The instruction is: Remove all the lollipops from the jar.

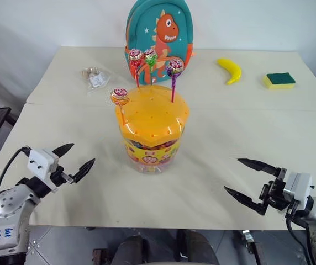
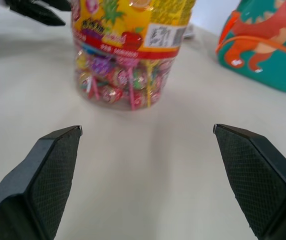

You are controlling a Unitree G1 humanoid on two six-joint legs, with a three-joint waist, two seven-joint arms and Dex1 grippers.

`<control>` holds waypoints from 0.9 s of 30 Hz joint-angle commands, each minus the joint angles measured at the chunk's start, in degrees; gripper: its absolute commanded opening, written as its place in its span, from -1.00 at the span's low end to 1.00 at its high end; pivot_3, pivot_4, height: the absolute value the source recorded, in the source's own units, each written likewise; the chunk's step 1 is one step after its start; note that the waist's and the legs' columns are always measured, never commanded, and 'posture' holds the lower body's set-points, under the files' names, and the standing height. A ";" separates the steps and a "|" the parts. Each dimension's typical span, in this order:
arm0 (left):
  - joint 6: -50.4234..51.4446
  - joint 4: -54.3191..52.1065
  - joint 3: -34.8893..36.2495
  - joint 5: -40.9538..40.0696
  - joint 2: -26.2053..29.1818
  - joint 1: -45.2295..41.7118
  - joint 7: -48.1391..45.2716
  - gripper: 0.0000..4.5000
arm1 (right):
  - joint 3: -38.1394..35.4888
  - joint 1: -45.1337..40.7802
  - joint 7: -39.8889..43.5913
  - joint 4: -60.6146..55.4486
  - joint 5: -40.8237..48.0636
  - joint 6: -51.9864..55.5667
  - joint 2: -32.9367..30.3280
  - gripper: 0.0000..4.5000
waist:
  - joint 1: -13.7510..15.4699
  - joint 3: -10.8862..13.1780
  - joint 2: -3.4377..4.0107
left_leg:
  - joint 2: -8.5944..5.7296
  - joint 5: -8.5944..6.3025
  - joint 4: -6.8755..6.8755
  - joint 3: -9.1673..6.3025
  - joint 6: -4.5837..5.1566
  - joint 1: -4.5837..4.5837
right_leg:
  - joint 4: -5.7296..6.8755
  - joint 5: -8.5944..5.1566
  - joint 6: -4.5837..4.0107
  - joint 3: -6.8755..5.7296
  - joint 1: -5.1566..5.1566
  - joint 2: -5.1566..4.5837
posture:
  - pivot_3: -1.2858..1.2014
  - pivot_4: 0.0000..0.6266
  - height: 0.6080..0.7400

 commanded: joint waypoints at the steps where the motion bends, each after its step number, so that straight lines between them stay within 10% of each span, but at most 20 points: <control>1: -0.49 0.24 1.53 -2.53 1.85 -0.08 -3.61 1.00 | -0.48 -0.30 2.39 1.51 1.52 0.44 -1.72 0.98 | 0.13 0.00 0.00 | 0.00 0.00 0.00 0.00 0.00 0.00 | 0.00 0.00 0.00 0.00 0.00 -0.02 | 0.03 -0.52 1.00; 14: 16.62 11.97 17.46 -25.70 17.76 -4.29 -24.95 1.00 | -8.02 -13.67 1.82 -4.37 24.22 18.22 -4.19 0.98 | -0.71 0.06 0.15 | 0.03 -0.02 -0.02 -0.11 -0.07 0.00 | 0.17 -0.12 -0.20 -0.13 -0.05 -0.02 | 0.03 -0.52 1.00; 20: 26.15 9.34 12.83 -32.16 19.92 -13.44 -29.92 1.00 | -13.91 -14.91 2.67 -7.88 34.92 26.31 -8.41 0.98 | 0.57 0.04 -0.07 | 0.00 -0.05 0.06 -0.23 0.00 -0.05 | 0.16 -0.11 -0.19 -0.17 0.00 -0.08 | 0.03 -0.52 1.00; 27: 27.61 -0.88 -3.38 -31.48 10.24 -31.39 -25.74 1.00 | -15.40 -14.32 4.31 -9.97 33.41 24.49 -5.78 0.98 | 0.83 0.04 -0.08 | -0.08 -0.03 0.08 -0.22 0.01 -0.04 | 0.15 -0.05 -0.08 -0.16 0.08 -0.05 | 0.03 -0.52 1.00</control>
